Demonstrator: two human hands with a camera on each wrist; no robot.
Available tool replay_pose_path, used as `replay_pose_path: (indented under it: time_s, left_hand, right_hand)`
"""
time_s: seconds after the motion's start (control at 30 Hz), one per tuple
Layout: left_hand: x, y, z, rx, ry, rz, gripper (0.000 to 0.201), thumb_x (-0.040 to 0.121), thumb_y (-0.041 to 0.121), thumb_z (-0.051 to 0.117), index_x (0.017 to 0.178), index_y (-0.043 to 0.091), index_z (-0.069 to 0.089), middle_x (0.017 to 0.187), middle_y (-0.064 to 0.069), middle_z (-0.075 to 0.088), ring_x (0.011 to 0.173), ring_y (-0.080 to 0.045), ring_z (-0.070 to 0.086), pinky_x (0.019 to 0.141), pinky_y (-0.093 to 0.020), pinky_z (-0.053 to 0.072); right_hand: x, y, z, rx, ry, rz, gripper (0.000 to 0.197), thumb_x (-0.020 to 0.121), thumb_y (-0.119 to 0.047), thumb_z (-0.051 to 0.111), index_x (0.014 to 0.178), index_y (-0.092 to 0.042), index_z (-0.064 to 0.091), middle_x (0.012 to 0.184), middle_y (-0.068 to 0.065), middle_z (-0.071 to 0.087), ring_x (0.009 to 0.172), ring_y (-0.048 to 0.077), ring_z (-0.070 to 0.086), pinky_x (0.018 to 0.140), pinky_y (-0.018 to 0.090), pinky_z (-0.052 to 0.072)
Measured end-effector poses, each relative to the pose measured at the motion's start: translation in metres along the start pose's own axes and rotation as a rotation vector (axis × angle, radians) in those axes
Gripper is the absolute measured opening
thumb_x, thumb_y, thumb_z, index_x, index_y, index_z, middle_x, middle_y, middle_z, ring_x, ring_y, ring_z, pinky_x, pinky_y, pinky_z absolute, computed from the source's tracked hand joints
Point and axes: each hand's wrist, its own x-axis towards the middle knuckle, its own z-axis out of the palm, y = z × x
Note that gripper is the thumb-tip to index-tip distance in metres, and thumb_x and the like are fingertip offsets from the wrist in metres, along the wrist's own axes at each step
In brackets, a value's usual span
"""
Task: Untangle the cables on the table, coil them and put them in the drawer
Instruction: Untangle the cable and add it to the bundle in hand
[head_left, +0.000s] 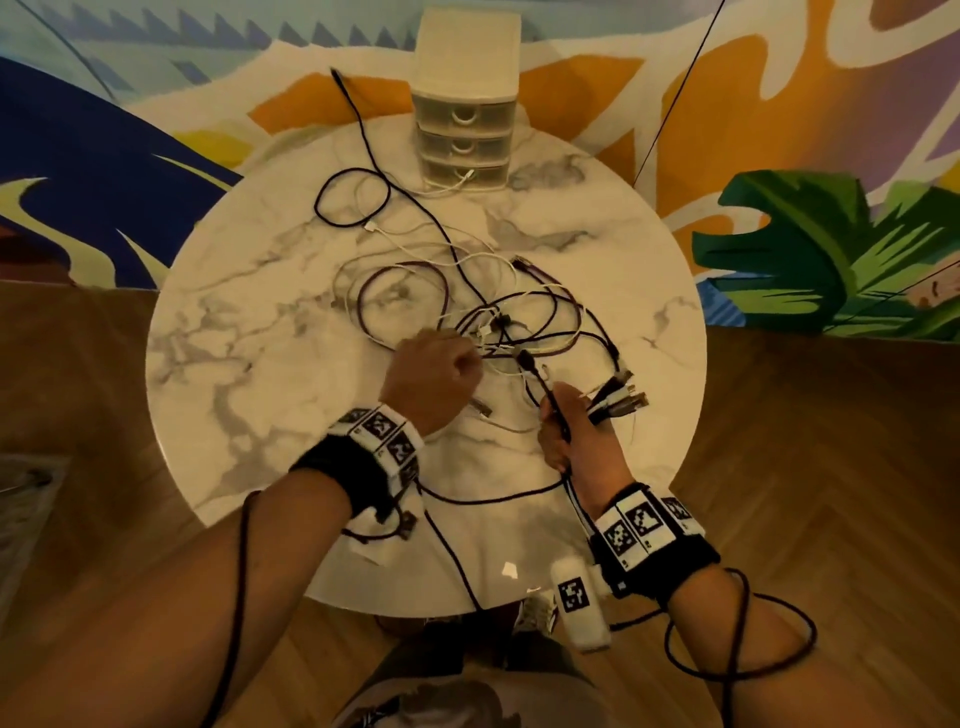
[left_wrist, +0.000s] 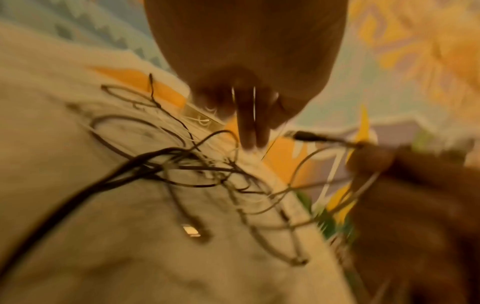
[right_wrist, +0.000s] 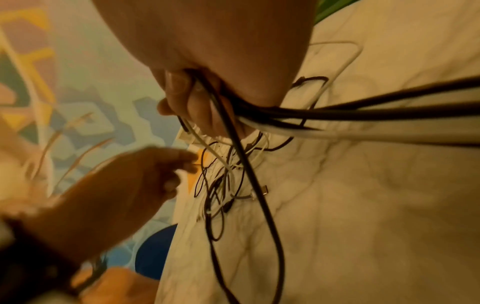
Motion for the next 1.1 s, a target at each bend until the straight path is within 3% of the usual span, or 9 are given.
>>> replay_pose_path:
  time_s: [0.1,0.17,0.37,0.47,0.63,0.83,0.97,1.03,1.1]
  left_hand:
    - [0.014,0.035,0.005,-0.562,-0.464,-0.358,0.048,0.096,0.046,0.04,0.083,0.01,0.069,0.077,-0.005,0.068,0.062,-0.019,0.055,0.05,-0.024,0.036]
    - [0.021,0.042,0.005,-0.713,-0.556,-0.477,0.054,0.094,0.054,0.038,0.083,0.012,0.07,0.079,-0.004,0.066,0.055,-0.013,0.046,0.048,-0.023,0.032]
    - [0.029,0.046,-0.01,-1.153,-0.424,-0.528,0.019,0.092,0.021,0.054,0.089,0.006,0.064,0.066,0.0,0.062,0.059,-0.01,0.053,0.058,-0.024,0.037]
    - [0.034,0.058,-0.032,-1.216,-0.378,-0.435,0.025,0.095,0.023,0.051,0.102,0.001,0.06,0.054,0.001,0.054,0.053,-0.011,0.051,0.063,-0.026,0.043]
    - [0.037,0.073,-0.056,-1.246,-0.197,-0.4,0.026,0.097,0.026,0.047,0.089,0.004,0.058,0.048,0.0,0.047,0.044,-0.014,0.044,0.053,-0.026,0.043]
    - [0.029,0.078,-0.074,-1.02,-0.188,-0.342,0.036,0.095,0.036,0.05,0.087,0.005,0.066,0.048,0.0,0.046,0.038,-0.01,0.03,0.041,-0.022,0.02]
    - [0.003,0.081,-0.058,-0.262,-0.322,0.049,0.021,0.091,0.027,0.057,0.085,0.014,0.072,0.064,0.003,0.061,0.049,-0.002,0.051,0.05,-0.023,0.038]
    - [-0.014,0.078,-0.045,-0.139,-0.452,0.174,0.017,0.088,0.027,0.061,0.082,0.016,0.072,0.075,0.001,0.067,0.066,-0.009,0.059,0.063,-0.03,0.047]
    - [-0.027,0.074,-0.033,-0.08,-0.525,0.269,0.014,0.086,0.026,0.061,0.081,0.017,0.07,0.072,0.005,0.065,0.066,-0.008,0.058,0.066,-0.031,0.048]
  right_hand:
    - [-0.005,-0.001,0.002,-0.215,-0.092,-0.03,0.039,0.102,-0.03,0.038,0.069,-0.015,0.052,0.042,-0.002,0.03,0.039,0.012,0.02,0.043,0.028,0.013]
    - [-0.01,-0.004,0.003,-0.324,-0.159,-0.054,0.037,0.101,-0.031,0.04,0.071,-0.014,0.054,0.046,0.001,0.031,0.042,0.014,0.021,0.046,0.032,0.014]
    - [-0.013,-0.001,-0.003,-0.418,-0.19,-0.044,0.04,0.1,-0.031,0.042,0.067,-0.012,0.052,0.047,0.001,0.03,0.042,0.011,0.025,0.042,0.02,0.02]
    - [-0.008,0.003,-0.007,-0.391,-0.125,-0.019,0.039,0.101,-0.031,0.042,0.069,-0.009,0.05,0.049,0.002,0.03,0.04,0.008,0.026,0.041,0.017,0.022]
    - [-0.003,0.005,-0.003,-0.372,-0.096,-0.024,0.038,0.1,-0.031,0.043,0.069,-0.01,0.051,0.053,0.006,0.033,0.042,0.009,0.029,0.041,0.017,0.023]
    - [-0.004,0.01,-0.002,-0.446,-0.133,0.0,0.038,0.099,-0.035,0.043,0.07,-0.015,0.057,0.05,-0.002,0.037,0.045,0.009,0.03,0.044,0.017,0.025]
    - [0.003,-0.003,-0.005,-0.304,-0.027,0.041,0.025,0.1,-0.016,0.042,0.09,-0.007,0.063,0.053,-0.014,0.041,0.041,0.003,0.034,0.039,0.013,0.025]
    - [0.009,-0.01,-0.01,-0.005,0.091,0.132,0.039,0.1,-0.028,0.042,0.077,-0.009,0.067,0.052,-0.003,0.034,0.037,0.007,0.025,0.039,0.021,0.016]
    - [0.016,-0.01,-0.016,0.076,0.13,0.172,0.052,0.1,-0.037,0.039,0.068,-0.013,0.072,0.054,0.006,0.034,0.037,0.011,0.023,0.04,0.022,0.014]
